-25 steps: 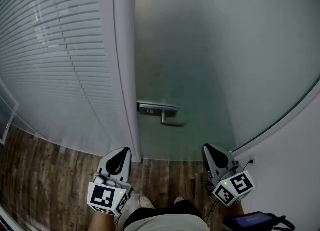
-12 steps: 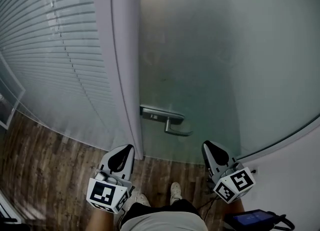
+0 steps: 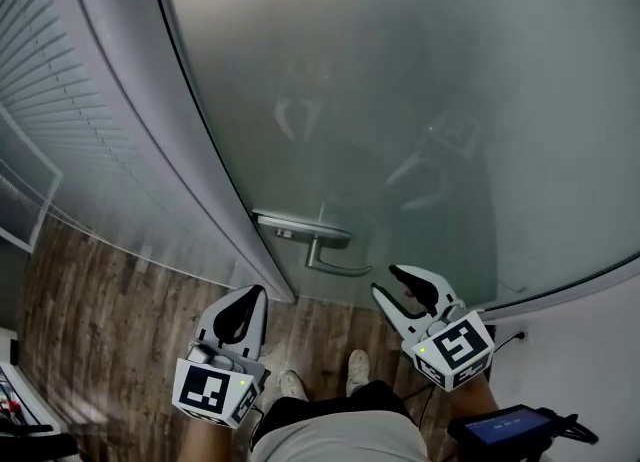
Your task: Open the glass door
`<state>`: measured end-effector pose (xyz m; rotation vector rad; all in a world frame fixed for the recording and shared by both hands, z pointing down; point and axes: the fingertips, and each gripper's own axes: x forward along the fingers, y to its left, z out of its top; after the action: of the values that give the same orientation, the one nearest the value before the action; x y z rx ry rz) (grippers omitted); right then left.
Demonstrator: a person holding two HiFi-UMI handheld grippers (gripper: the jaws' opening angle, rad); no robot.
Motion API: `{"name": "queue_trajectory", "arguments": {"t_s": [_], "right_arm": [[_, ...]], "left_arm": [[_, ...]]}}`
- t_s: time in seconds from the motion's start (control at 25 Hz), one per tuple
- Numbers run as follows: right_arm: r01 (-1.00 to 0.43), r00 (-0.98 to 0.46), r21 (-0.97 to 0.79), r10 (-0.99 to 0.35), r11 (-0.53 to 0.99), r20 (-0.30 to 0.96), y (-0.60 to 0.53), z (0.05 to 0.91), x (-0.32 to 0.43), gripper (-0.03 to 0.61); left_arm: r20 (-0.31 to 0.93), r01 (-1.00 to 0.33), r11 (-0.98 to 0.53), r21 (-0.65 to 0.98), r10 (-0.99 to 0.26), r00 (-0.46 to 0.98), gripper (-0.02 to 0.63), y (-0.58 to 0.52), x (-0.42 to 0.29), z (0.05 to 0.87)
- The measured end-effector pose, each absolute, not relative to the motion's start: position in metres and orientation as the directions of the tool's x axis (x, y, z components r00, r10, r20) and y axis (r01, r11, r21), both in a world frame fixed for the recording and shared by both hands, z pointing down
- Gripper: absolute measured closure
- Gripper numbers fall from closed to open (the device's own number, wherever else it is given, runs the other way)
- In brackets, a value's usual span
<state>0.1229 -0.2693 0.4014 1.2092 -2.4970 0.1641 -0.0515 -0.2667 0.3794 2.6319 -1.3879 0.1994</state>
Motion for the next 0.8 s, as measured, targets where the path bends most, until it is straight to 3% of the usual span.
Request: {"name": "queue_trajectory", "arguments": {"t_s": [0.36,0.8], "right_arm": [[-0.693,-0.585,0.074,-0.619,0.717,0.523,-0.286,0.45,0.116,0.383],[-0.666,-0.561,0.104,-0.588,0.739,0.583,-0.291,0.477,0.111,0.392]], "left_arm": [[0.231,-0.841,-0.532,0.103,-0.809,0.54,0.615,-0.263,-0.051,0.398],[0.239,-0.827,-0.551,0.111,-0.793,0.56,0.615,-0.26,-0.048,0.404]]}}
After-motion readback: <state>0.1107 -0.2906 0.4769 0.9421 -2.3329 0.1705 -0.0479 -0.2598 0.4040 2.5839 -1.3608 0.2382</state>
